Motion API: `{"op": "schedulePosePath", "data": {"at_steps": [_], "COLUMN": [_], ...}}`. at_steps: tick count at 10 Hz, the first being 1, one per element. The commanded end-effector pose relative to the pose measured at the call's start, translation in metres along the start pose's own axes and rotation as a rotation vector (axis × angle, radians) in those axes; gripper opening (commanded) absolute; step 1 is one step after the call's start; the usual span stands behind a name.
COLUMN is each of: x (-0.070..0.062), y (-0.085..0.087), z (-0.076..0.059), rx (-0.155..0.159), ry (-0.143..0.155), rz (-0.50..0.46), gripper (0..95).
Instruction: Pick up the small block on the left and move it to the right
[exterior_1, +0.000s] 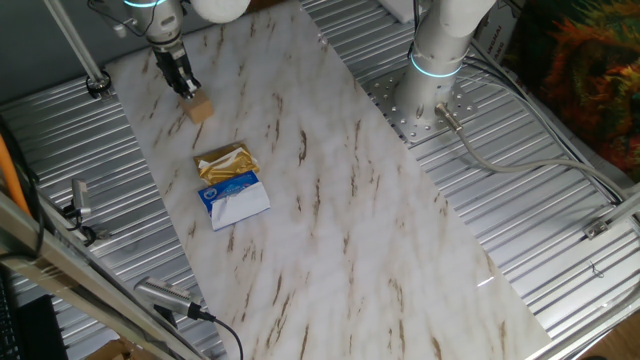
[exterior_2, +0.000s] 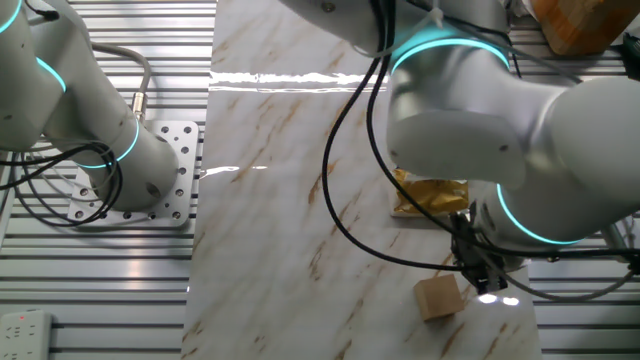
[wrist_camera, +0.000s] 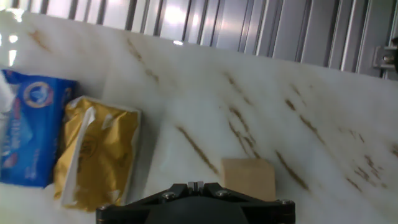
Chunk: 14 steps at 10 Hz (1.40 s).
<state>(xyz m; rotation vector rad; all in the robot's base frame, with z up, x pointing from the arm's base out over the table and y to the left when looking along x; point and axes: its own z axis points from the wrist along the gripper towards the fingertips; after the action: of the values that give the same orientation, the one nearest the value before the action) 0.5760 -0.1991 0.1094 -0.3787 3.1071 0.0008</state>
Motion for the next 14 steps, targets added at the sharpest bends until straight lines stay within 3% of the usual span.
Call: {"op": "schedulePosePath", "data": {"at_steps": [1, 5, 7, 8, 10, 12, 14], "x": [0.0024, 0.0045, 0.0045, 0.0045, 0.0045, 0.0045, 0.0045], "y": [-0.0011, -0.0031, -0.0031, -0.0031, -0.0031, -0.0031, -0.0031], "z": [-0.003, -0.0056, -0.0056, -0.0056, -0.0056, -0.0056, -0.0056], "rx": [0.004, -0.002, -0.048, -0.049, -0.037, -0.018, 0.001], "ry": [-0.021, -0.017, -0.032, -0.021, 0.005, 0.012, 0.014], "rz": [-0.002, -0.003, 0.006, 0.054, 0.14, 0.276, 0.342], "gripper": [0.0, 0.0, 0.0, 0.0, 0.0, 0.0, 0.0]}}
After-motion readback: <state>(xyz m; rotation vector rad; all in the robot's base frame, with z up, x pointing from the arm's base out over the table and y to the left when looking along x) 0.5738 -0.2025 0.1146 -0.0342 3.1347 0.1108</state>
